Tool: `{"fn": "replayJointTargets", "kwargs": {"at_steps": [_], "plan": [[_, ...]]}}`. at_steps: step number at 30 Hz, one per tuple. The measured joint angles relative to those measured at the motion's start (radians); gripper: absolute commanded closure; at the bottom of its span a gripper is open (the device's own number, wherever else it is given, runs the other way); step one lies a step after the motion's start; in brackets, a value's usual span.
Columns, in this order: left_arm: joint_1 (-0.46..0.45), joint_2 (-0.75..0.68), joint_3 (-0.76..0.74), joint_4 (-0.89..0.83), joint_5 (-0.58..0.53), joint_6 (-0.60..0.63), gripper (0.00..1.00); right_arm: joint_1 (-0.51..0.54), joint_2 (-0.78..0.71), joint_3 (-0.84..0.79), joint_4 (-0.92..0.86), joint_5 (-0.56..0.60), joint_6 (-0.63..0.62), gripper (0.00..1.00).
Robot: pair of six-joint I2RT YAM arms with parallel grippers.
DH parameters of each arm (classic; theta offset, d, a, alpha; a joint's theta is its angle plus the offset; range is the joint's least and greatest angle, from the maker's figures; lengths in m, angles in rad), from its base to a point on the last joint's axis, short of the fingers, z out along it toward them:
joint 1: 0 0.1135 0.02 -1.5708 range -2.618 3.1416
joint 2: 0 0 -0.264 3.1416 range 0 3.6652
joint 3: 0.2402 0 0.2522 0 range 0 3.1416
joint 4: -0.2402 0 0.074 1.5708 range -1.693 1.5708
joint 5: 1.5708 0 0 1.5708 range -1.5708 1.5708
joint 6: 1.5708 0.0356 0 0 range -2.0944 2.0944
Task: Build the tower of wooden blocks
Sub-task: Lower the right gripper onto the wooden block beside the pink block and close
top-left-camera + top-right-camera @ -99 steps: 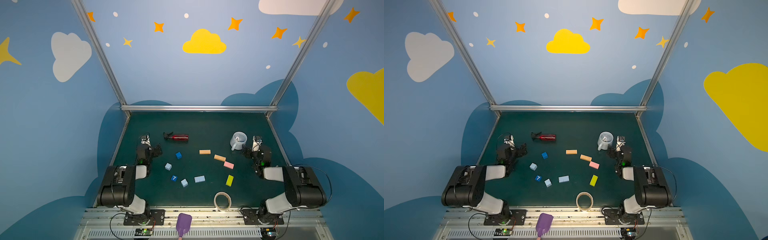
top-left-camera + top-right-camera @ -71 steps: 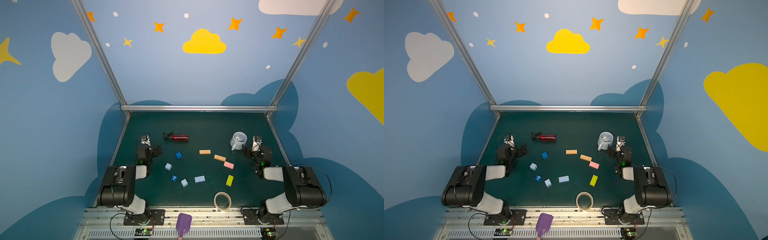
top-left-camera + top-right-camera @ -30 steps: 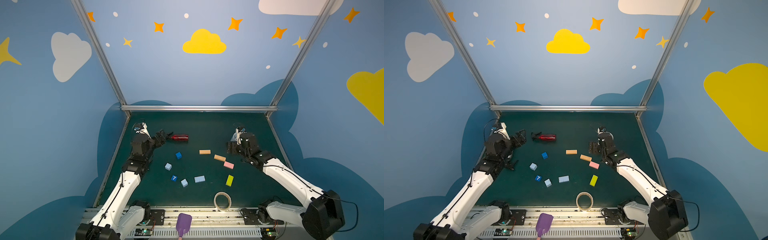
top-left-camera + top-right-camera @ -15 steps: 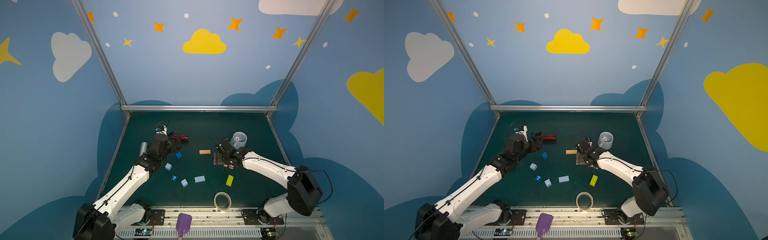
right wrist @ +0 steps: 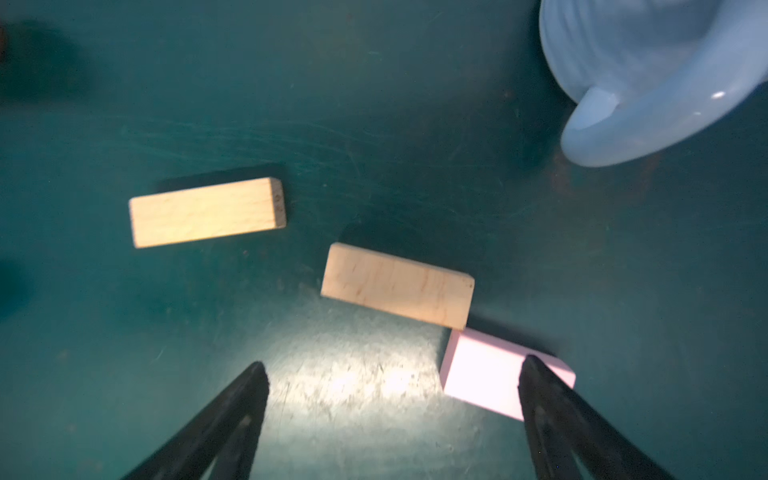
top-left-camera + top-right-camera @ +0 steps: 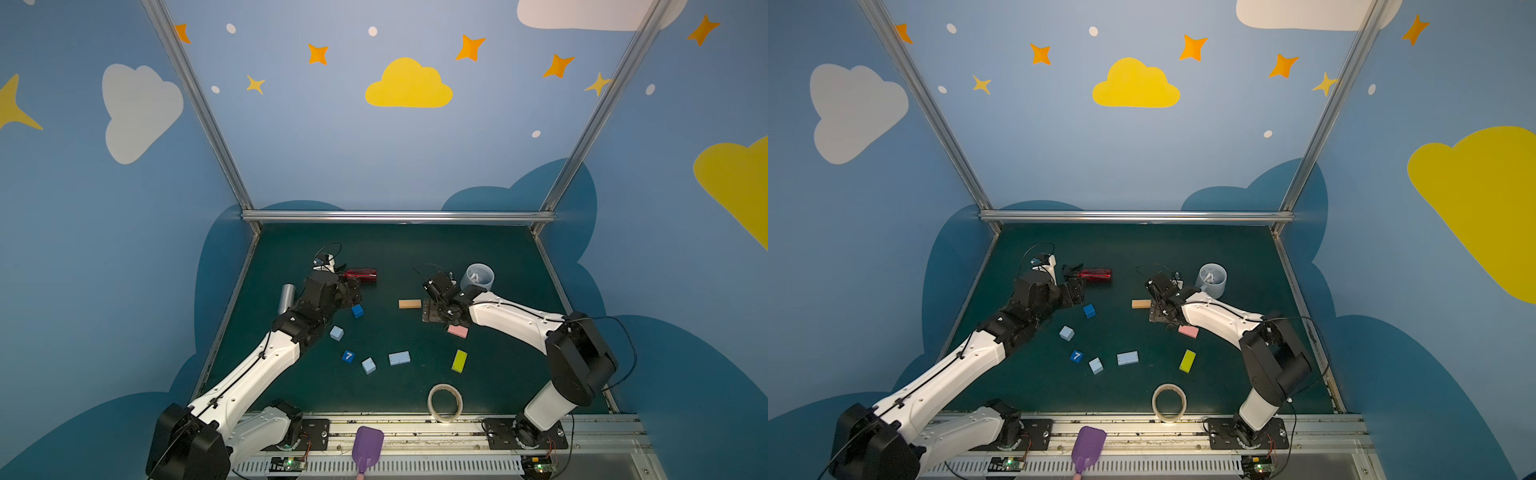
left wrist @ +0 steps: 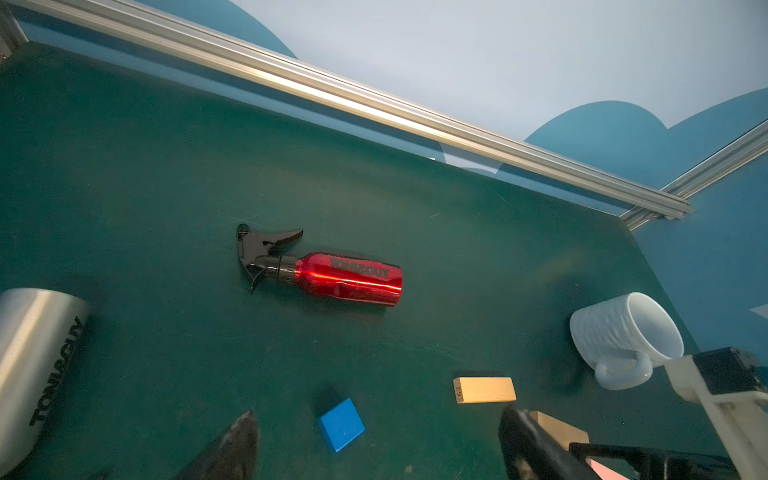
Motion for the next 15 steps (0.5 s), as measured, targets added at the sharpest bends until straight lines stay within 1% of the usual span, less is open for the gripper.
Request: {"fn": "replayJointTargets", "kwargs": {"at_steps": [8, 15], "plan": [[0.0, 0.001, -0.002, 0.003, -0.008, 0.014, 0.1, -0.047, 0.054, 0.004, 0.02, -0.032, 0.015, 0.08], [0.0, 0.028, -0.005, 0.005, -0.027, 0.026, 0.1, -0.056, 0.077, 0.005, 0.031, -0.044, 0.019, 0.08]]}}
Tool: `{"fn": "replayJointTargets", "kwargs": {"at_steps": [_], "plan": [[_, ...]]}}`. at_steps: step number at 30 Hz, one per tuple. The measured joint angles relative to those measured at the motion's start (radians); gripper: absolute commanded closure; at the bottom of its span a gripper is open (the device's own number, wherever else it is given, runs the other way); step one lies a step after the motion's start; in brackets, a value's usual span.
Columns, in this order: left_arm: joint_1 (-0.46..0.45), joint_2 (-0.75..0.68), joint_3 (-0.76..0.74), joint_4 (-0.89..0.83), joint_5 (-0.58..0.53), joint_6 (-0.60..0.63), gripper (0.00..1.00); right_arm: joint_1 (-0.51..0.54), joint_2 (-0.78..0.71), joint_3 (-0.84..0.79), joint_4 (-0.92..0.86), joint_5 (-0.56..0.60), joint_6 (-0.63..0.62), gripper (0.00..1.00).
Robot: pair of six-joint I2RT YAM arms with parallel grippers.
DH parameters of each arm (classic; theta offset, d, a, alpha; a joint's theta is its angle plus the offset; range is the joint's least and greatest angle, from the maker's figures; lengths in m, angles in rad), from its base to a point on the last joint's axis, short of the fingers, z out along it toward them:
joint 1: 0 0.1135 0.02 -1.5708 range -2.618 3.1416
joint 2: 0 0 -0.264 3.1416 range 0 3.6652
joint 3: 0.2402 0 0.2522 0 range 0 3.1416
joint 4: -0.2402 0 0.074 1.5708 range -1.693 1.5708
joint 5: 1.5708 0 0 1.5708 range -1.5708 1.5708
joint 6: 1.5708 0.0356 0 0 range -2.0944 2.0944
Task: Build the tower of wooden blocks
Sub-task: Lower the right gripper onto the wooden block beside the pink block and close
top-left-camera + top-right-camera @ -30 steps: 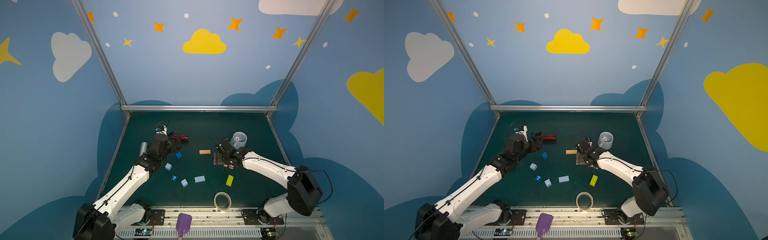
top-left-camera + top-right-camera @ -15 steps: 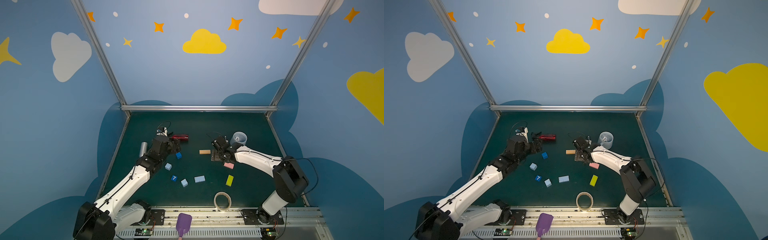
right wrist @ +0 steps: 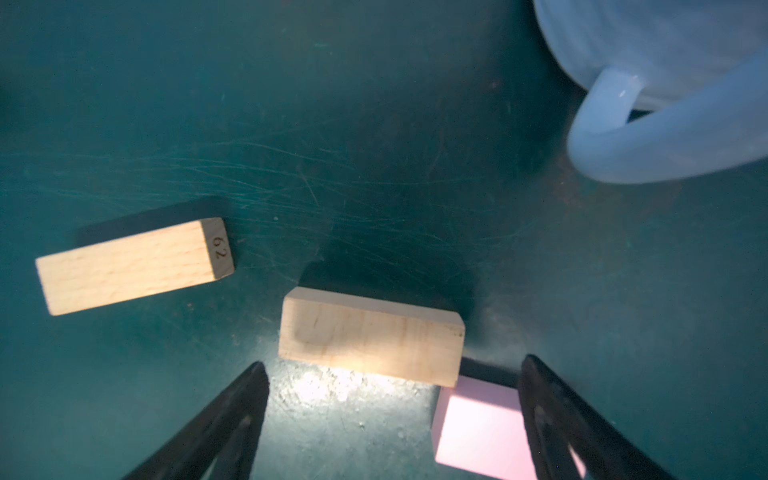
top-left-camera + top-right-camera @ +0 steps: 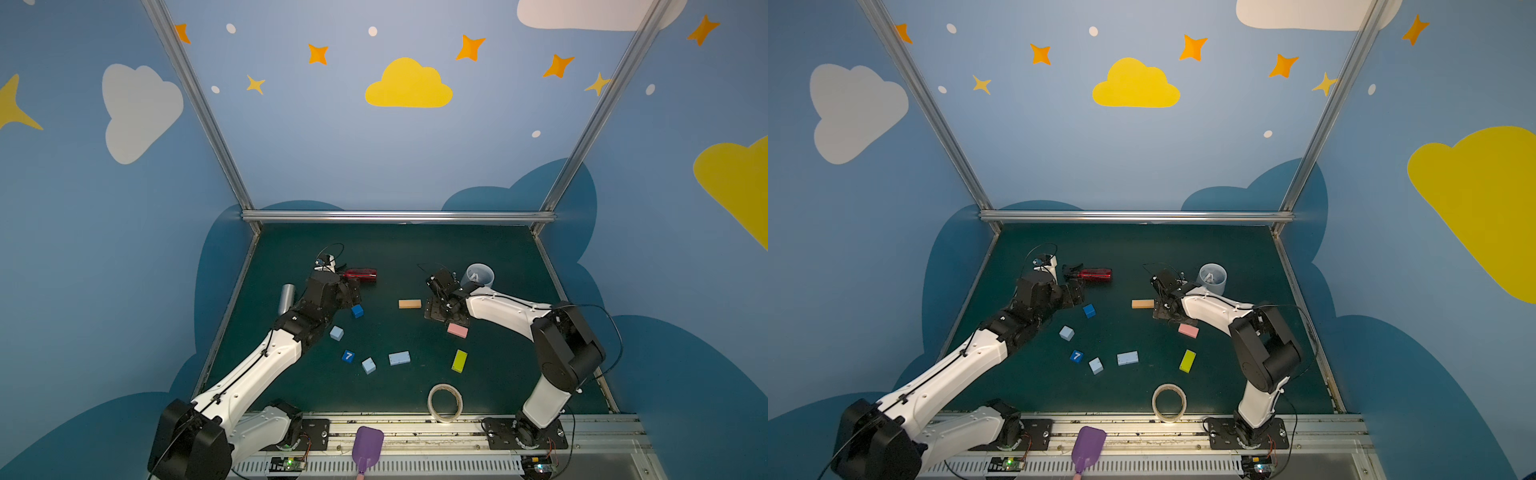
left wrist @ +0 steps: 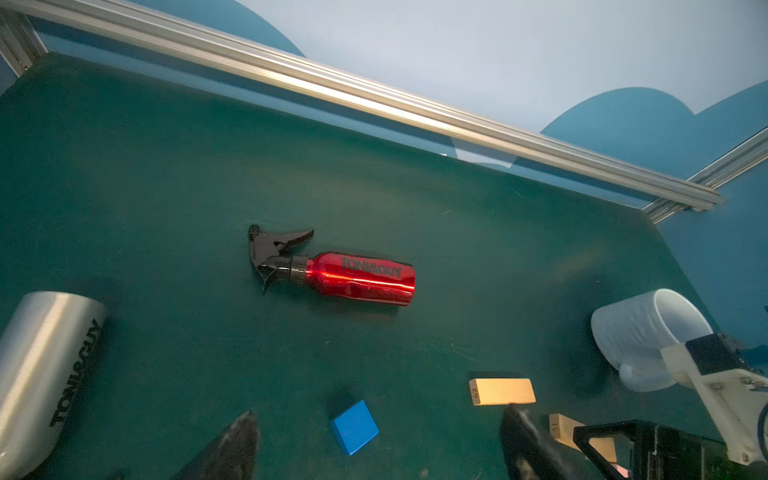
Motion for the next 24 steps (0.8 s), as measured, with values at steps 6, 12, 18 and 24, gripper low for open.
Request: {"fn": "replayJointTargets", "kwargs": {"at_steps": [6, 12, 18, 24], "plan": [[0.0, 0.005, 0.0, -0.005, -0.005, 0.003, 0.09, -0.001, 0.022, 0.0, 0.0, 0.001, 0.004, 0.08], [0.0, 0.001, 0.0, -0.004, -0.017, 0.008, 0.09, -0.001, 0.035, 0.009, 0.008, 0.002, 0.012, 0.08], [0.0, 0.001, -0.001, -0.005, -0.026, 0.01, 0.09, -0.001, 0.044, 0.013, 0.019, 0.001, 0.027, 0.08], [0.0, 0.001, -0.001, -0.005, -0.027, 0.014, 0.09, -0.001, 0.068, 0.035, 0.022, -0.001, 0.034, 0.09]]}}
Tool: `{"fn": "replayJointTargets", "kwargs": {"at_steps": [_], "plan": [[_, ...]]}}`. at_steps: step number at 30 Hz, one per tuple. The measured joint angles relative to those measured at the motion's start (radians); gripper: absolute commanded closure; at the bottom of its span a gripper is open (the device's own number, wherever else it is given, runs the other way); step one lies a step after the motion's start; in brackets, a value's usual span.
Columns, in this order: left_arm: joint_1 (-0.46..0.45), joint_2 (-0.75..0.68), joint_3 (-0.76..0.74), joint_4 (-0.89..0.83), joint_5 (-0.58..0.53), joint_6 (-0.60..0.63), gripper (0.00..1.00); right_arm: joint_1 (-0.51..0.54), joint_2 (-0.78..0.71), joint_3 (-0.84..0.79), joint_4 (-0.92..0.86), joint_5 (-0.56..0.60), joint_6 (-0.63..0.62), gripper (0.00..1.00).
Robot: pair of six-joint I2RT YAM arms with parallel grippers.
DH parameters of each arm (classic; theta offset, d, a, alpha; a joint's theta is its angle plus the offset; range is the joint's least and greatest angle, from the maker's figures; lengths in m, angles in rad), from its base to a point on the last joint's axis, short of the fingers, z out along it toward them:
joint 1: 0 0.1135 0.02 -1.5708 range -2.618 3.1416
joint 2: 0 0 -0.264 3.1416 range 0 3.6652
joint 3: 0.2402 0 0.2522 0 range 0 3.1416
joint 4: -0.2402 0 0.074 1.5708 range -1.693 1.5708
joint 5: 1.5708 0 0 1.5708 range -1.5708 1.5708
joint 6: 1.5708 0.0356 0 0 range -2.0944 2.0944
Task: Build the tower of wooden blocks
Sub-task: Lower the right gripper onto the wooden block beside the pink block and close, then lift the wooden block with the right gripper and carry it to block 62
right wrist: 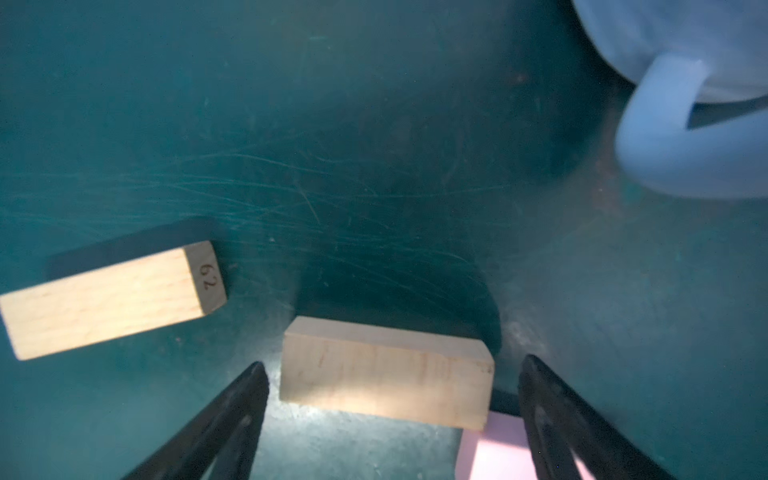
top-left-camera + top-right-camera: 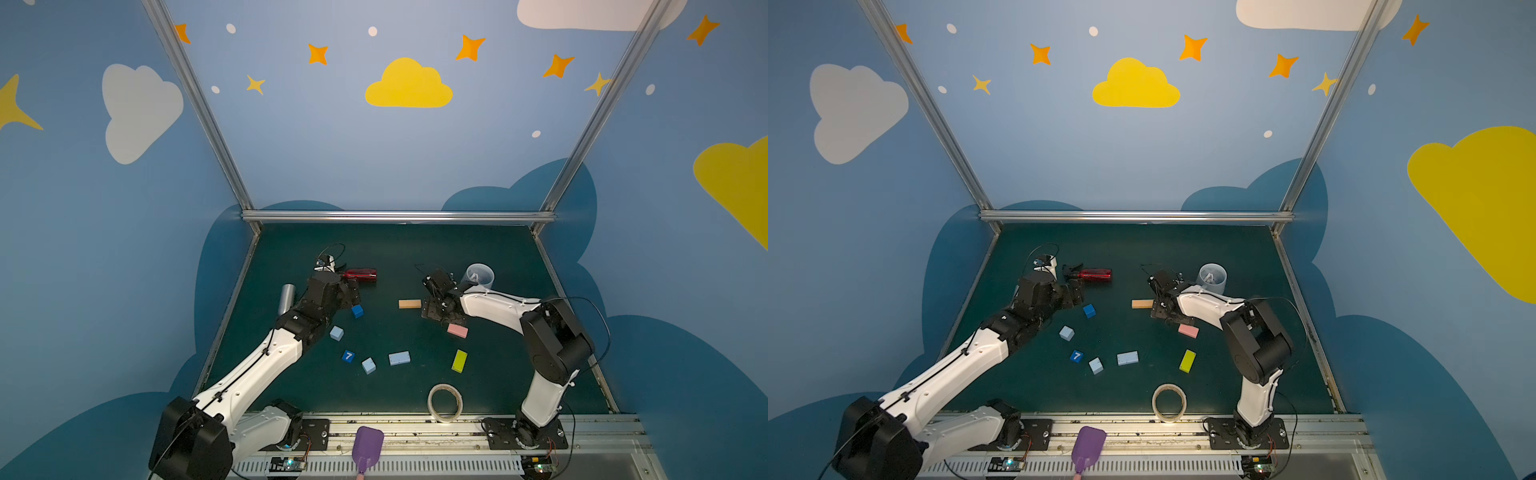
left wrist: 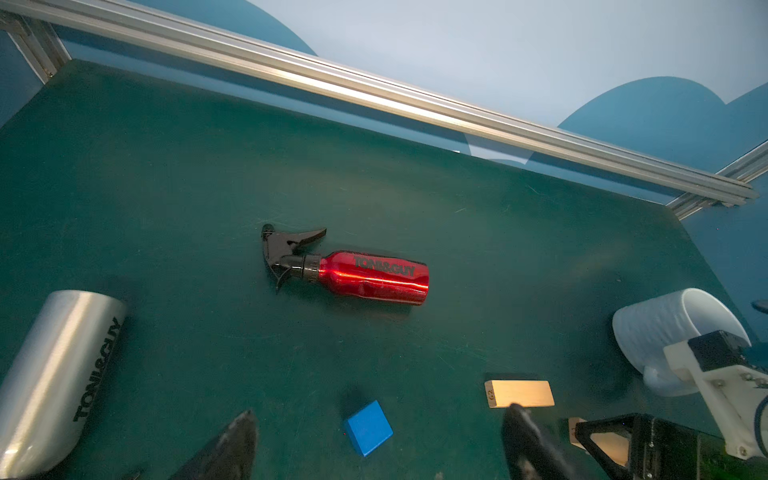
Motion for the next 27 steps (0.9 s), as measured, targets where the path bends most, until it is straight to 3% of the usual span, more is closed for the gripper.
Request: {"fn": "replayJointTargets", "kwargs": {"at_steps": [15, 27], "plan": [[0.0, 0.0, 0.0, -0.001, -0.009, 0.003, 0.09, 0.011, 0.031, 0.033, -0.051, 0.019, 0.014, 0.17], [0.0, -0.002, 0.0, -0.006, -0.011, 0.003, 0.09, 0.031, 0.037, 0.047, -0.071, 0.026, 0.02, 0.38]]}}
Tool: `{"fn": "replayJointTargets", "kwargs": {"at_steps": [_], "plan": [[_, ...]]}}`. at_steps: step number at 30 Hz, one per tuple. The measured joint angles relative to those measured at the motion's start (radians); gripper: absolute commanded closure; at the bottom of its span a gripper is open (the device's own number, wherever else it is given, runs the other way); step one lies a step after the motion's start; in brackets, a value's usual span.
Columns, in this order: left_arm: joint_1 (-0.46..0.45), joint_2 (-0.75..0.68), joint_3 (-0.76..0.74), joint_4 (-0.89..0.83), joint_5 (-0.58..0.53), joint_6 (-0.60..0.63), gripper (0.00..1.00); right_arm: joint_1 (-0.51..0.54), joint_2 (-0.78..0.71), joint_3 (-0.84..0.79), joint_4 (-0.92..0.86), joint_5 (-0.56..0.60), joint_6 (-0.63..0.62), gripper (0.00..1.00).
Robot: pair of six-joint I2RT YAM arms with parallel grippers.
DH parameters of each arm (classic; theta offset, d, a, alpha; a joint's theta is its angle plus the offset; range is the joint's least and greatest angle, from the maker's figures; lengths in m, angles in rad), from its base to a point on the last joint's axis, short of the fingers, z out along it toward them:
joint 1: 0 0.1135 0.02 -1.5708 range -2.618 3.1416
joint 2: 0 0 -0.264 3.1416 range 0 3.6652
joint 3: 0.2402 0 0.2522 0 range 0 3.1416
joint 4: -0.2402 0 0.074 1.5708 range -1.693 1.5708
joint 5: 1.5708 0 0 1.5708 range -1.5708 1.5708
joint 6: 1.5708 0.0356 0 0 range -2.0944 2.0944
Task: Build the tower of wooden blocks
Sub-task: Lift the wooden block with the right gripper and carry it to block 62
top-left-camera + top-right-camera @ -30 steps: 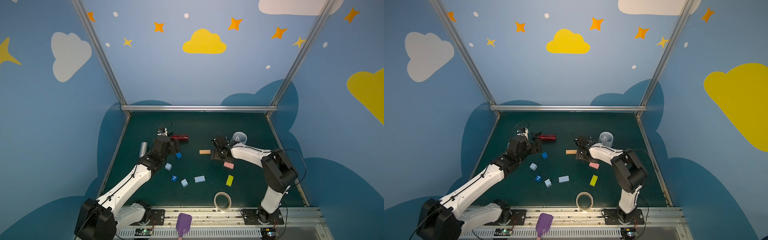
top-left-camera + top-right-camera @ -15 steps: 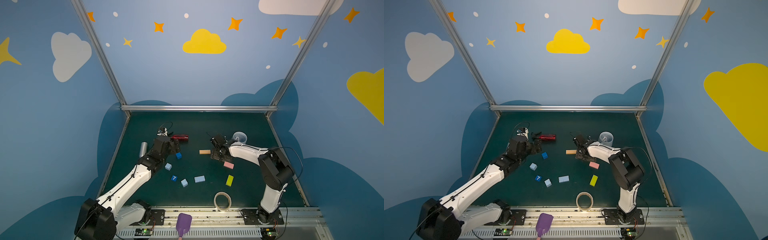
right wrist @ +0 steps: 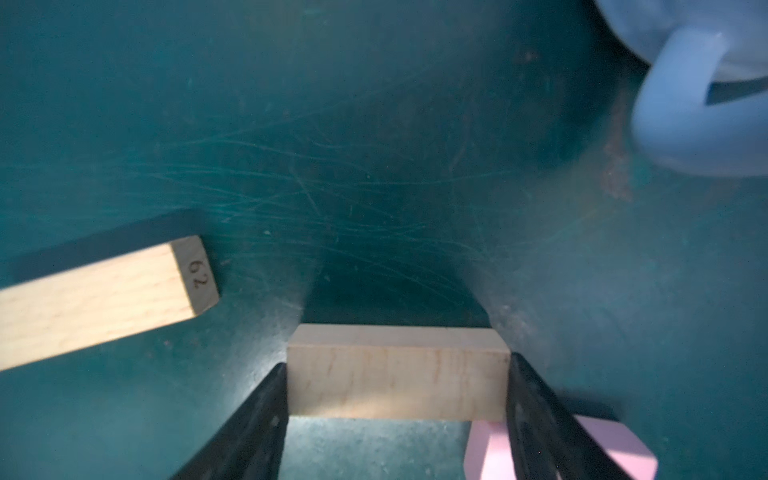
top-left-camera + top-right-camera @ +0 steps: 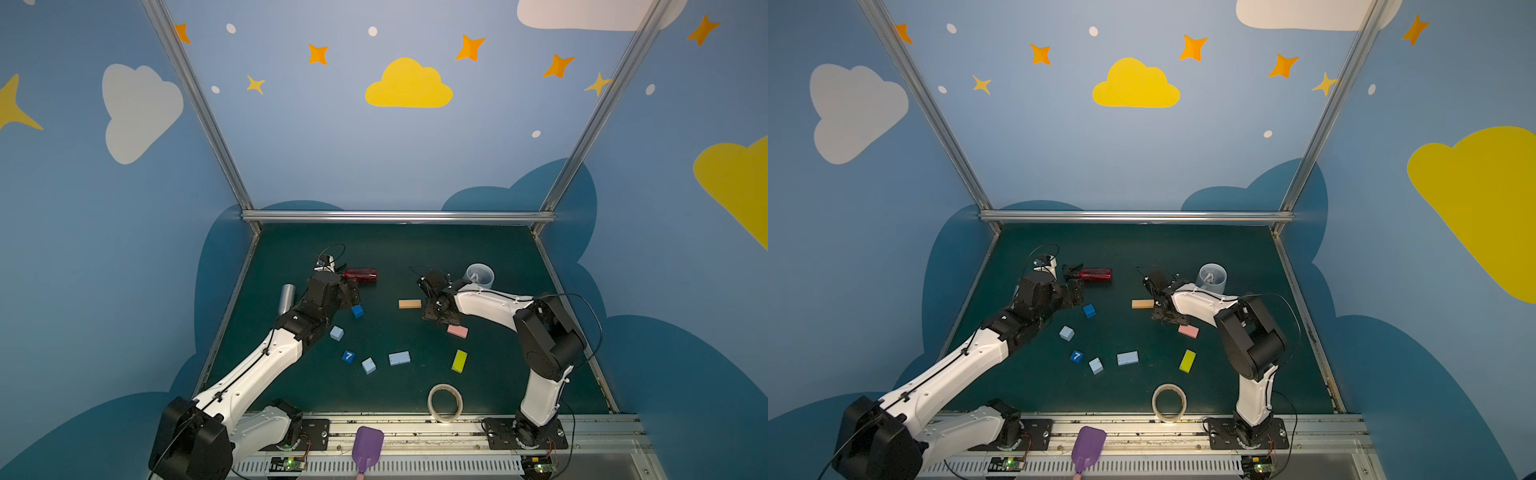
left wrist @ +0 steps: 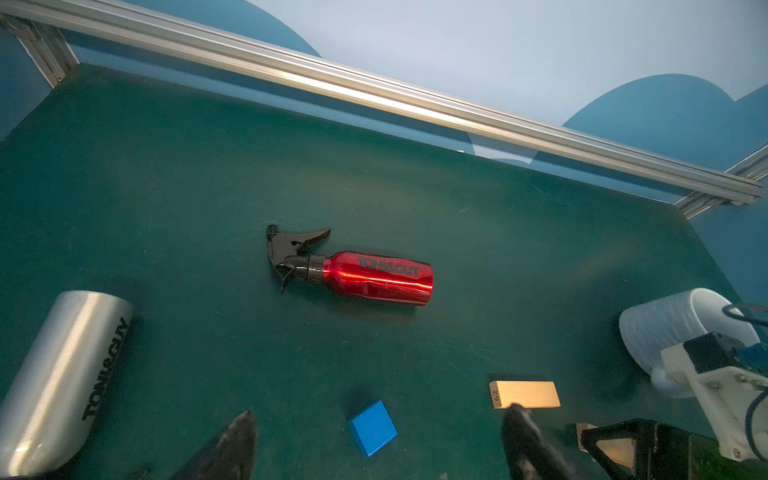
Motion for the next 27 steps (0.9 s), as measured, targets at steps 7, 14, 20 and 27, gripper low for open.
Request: {"fn": "replayJointTargets", "kwargs": {"at_steps": [7, 14, 20, 27], "plan": [[0.0, -0.011, -0.002, -0.002, -0.003, 0.0, 0.09, 0.024, 0.0, 0.027, -0.02, -0.004, -0.021, 0.38], [0.0, -0.011, -0.005, -0.002, -0.003, 0.0, 0.09, 0.091, 0.03, 0.112, -0.044, -0.014, -0.06, 0.38], [0.0, -0.011, -0.008, -0.002, -0.003, 0.0, 0.09, 0.139, 0.082, 0.189, -0.061, -0.024, -0.094, 0.37], [0.0, -0.017, -0.011, -0.003, -0.005, 0.0, 0.09, 0.154, 0.127, 0.226, -0.065, -0.048, -0.123, 0.38]]}}
